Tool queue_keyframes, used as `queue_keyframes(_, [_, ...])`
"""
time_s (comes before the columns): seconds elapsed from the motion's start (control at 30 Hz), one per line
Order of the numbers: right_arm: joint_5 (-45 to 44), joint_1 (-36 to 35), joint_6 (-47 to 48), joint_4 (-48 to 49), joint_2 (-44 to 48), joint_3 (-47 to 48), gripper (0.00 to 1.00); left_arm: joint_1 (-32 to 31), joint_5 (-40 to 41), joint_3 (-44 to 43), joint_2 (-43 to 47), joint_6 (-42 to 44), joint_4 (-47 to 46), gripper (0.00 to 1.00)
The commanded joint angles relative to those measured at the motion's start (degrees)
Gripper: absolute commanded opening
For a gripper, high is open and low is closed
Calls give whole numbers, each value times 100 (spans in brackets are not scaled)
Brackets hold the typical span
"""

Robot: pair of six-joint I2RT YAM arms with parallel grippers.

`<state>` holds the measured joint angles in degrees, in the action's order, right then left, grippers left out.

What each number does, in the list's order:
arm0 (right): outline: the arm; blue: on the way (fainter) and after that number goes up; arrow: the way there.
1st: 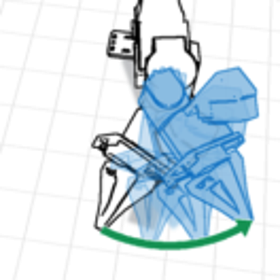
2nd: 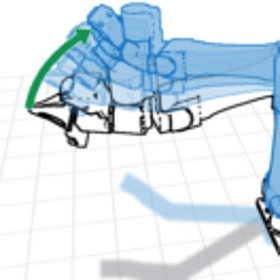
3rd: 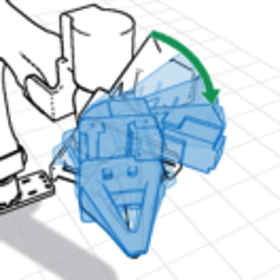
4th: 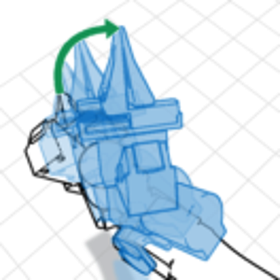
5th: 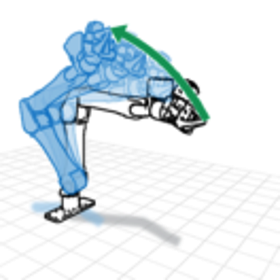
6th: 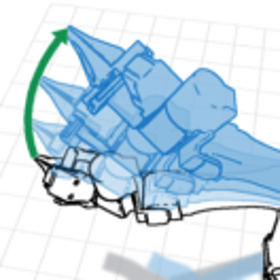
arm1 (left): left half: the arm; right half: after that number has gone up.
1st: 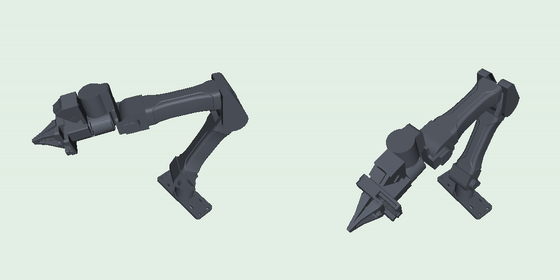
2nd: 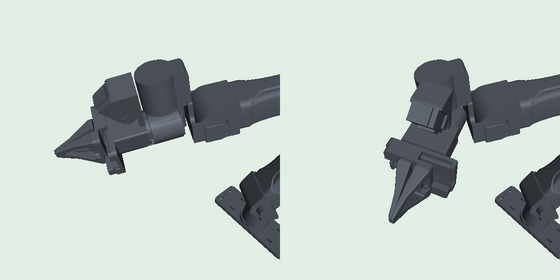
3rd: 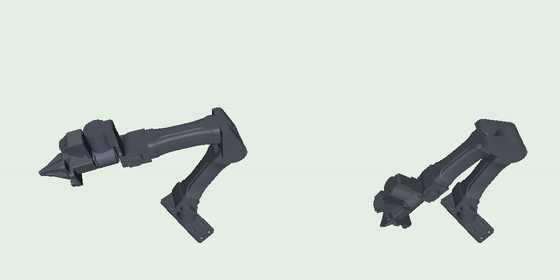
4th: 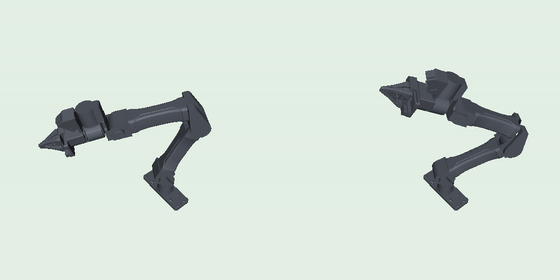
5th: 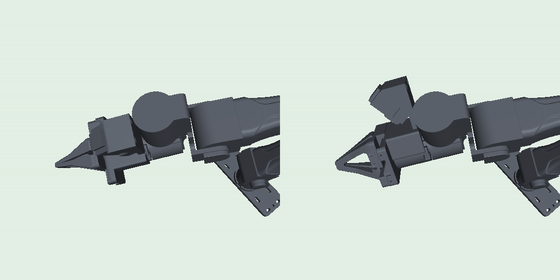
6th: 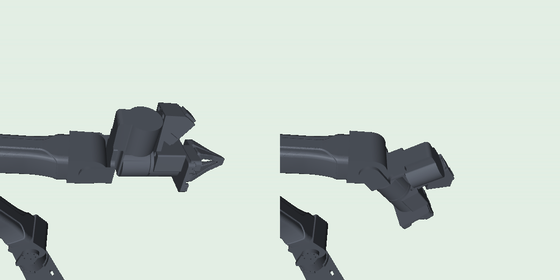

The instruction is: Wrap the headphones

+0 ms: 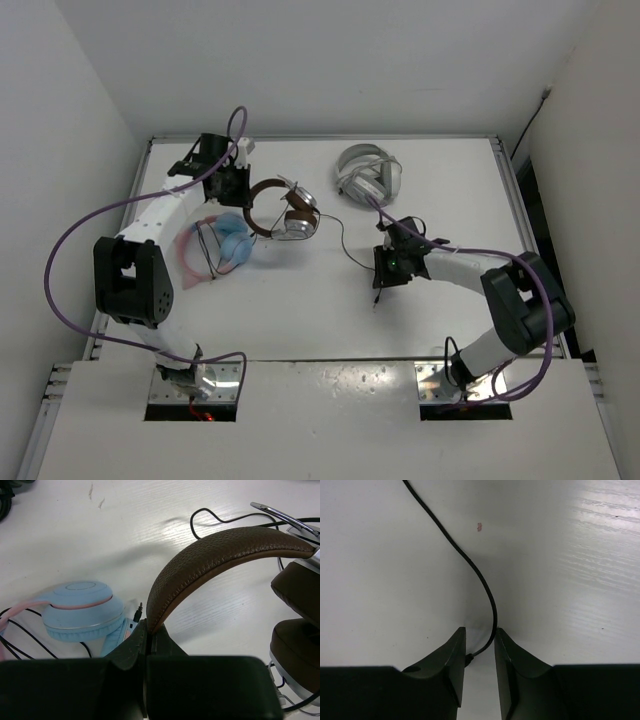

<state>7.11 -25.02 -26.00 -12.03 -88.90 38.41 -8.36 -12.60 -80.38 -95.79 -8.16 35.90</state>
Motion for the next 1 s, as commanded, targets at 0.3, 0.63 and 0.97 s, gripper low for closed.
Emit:
queue_keyframes(0.3, [-333,-223,-90,113,-162,-9,15,63,-199,13,25,-80,-259,0])
queue_keyframes(0.63, [191,-170,419,-201,531,59,0,63,-85,119,25,-194,-259,0])
queue_keyframes(0.97, [755,-2163,2476,-1231,1612,1677,0,-60,908,198,78,-1002,-364,0])
